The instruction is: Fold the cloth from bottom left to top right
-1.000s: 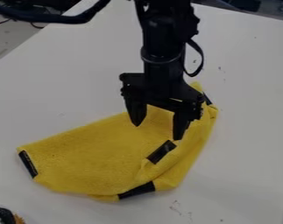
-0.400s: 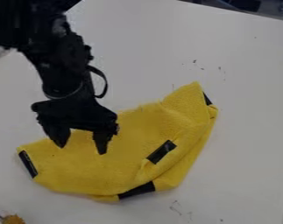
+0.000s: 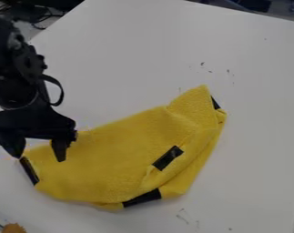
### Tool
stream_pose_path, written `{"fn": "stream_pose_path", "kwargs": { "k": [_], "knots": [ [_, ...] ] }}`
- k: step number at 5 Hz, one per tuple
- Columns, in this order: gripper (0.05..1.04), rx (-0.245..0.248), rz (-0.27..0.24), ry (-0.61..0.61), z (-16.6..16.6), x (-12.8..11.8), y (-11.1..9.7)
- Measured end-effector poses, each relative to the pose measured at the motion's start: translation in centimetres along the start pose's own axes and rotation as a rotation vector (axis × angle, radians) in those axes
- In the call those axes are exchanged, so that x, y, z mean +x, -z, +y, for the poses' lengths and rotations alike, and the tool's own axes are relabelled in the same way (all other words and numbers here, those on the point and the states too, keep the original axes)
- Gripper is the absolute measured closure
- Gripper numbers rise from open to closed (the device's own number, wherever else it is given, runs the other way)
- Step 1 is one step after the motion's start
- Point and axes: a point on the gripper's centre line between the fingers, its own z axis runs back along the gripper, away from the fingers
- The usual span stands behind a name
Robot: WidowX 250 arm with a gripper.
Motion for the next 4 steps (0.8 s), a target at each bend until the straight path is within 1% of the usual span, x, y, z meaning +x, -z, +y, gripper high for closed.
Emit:
{"fn": "stream_pose_path", "kwargs": {
  "k": [1,2,3,4],
  "knots": [
    [0.083,0.017,0.035,-0.036,2.6,-1.0,0.9],
    [0.083,-0.001,0.103,-0.040,3.3,-2.4,2.4],
    [0.083,-0.050,0.111,-0.060,3.3,-3.2,4.8],
    [0.082,-0.056,0.101,-0.062,3.4,-2.3,5.4]
  ]
}}
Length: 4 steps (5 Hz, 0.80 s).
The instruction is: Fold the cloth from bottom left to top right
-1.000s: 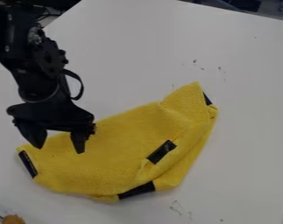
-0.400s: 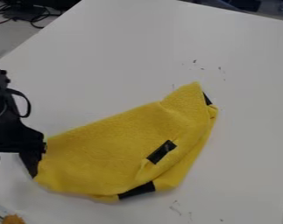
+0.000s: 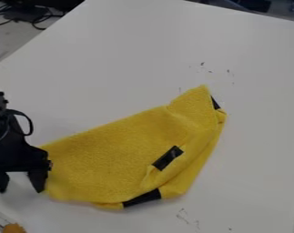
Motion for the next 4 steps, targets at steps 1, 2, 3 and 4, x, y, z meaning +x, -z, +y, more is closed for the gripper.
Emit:
{"fn": "stream_pose_path", "kwargs": {
  "k": [1,2,3,4],
  "knots": [
    [0.129,0.014,0.001,0.023,0.0,1.2,0.2],
    [0.366,0.025,0.003,0.057,-0.3,2.2,0.3],
    [0.639,0.024,0.026,0.080,-0.8,2.7,0.2],
    [0.828,0.032,0.046,0.070,-1.1,2.7,0.1]
  ]
}}
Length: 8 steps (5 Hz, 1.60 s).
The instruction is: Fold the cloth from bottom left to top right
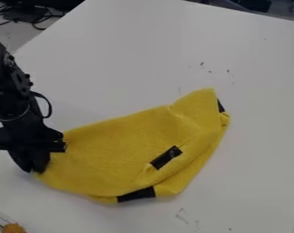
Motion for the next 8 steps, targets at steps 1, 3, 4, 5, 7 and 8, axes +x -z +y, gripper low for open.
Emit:
{"fn": "stream_pose_path", "kwargs": {
  "k": [1,3,4,5,7,8],
  "knots": [
    [0.956,0.044,0.029,-0.019,-0.2,-0.6,-1.8],
    [1.019,0.097,0.003,-0.022,-3.5,1.0,-7.6],
    [1.020,0.058,-0.051,0.022,-8.4,3.3,-9.6],
    [1.020,0.005,-0.061,0.096,-13.7,5.7,-9.4],
    [1.020,-0.031,-0.003,0.249,-21.7,9.4,-8.3],
    [1.020,-0.052,0.040,0.335,-25.6,10.9,-7.1]
  ]
}}
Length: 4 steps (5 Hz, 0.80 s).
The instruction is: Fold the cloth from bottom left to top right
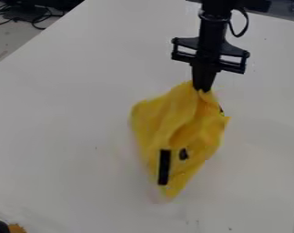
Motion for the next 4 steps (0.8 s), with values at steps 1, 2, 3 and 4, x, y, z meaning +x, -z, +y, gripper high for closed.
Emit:
{"fn": "stream_pose_path", "kwargs": {
  "k": [1,2,3,4],
  "knots": [
    [0.996,-0.032,0.010,0.030,-0.8,0.2,1.0],
    [0.833,-0.059,0.003,0.025,-1.1,0.0,1.6],
    [0.560,-0.073,-0.002,0.005,-1.2,-0.2,2.1],
    [0.252,-0.079,0.007,0.001,-1.3,-0.7,2.8]
  ]
}}
